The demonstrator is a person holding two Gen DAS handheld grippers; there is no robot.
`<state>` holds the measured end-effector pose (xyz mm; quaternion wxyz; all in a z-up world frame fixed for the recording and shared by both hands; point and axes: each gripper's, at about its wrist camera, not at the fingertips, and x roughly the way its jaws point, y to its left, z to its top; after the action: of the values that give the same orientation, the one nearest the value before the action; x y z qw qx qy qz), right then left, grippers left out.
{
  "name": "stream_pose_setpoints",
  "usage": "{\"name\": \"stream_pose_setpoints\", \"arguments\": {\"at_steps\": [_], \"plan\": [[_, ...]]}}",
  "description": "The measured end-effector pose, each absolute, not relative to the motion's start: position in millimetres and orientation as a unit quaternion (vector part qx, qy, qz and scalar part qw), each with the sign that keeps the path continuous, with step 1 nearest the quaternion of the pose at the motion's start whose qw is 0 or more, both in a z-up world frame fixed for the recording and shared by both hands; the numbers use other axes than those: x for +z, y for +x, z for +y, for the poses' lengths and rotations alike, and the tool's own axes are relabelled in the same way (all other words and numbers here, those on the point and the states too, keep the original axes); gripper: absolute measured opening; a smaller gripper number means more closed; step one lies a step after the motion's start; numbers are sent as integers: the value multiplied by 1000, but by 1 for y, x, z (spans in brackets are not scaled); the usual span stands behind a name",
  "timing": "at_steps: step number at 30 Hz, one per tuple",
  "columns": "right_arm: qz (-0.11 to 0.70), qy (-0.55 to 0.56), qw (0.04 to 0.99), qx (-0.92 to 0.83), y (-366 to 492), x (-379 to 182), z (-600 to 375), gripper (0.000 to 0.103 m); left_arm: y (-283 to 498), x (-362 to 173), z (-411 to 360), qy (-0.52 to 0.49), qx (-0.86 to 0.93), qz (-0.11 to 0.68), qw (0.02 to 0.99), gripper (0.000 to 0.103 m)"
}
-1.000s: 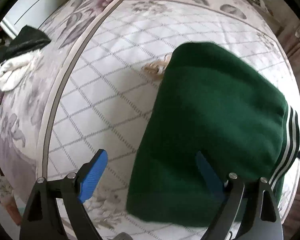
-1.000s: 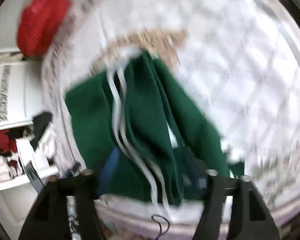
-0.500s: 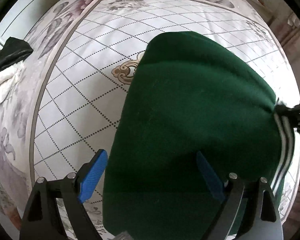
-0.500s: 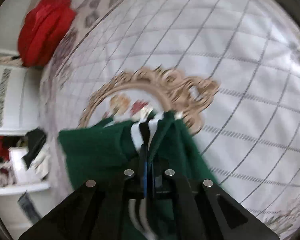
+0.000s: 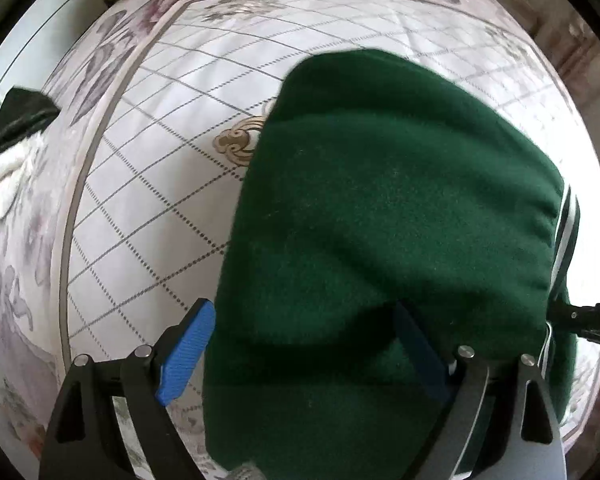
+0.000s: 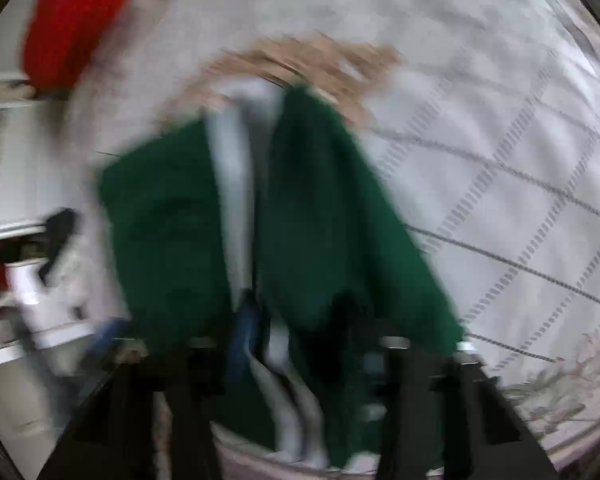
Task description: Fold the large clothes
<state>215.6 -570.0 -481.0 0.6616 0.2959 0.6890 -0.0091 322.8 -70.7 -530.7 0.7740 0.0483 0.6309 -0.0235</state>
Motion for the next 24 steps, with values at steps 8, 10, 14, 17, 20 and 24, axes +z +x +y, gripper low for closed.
{"name": "stream_pose_setpoints", "arguments": {"at_steps": [8,10,14,17,20,24], "plan": [[692,293,660,7,214,-477,-569,30,335,-549,-72,45,-43,617,785,103],[691,296,659,8,213,-477,-570,31,334,-550,-71,39,-45,613,788,103],[690,297,660,5,212,-473,-570,32,334,-551,-70,31,-54,604,795,103],[686,300,663,3,205,-471,-572,34,334,-551,-70,29,-54,603,795,103],[676,318,665,9,206,-471,-569,36,336,-551,-70,30,-53,605,794,103],[662,357,659,19,199,-475,-572,44,338,-552,-71,30,-51,608,792,103]]}}
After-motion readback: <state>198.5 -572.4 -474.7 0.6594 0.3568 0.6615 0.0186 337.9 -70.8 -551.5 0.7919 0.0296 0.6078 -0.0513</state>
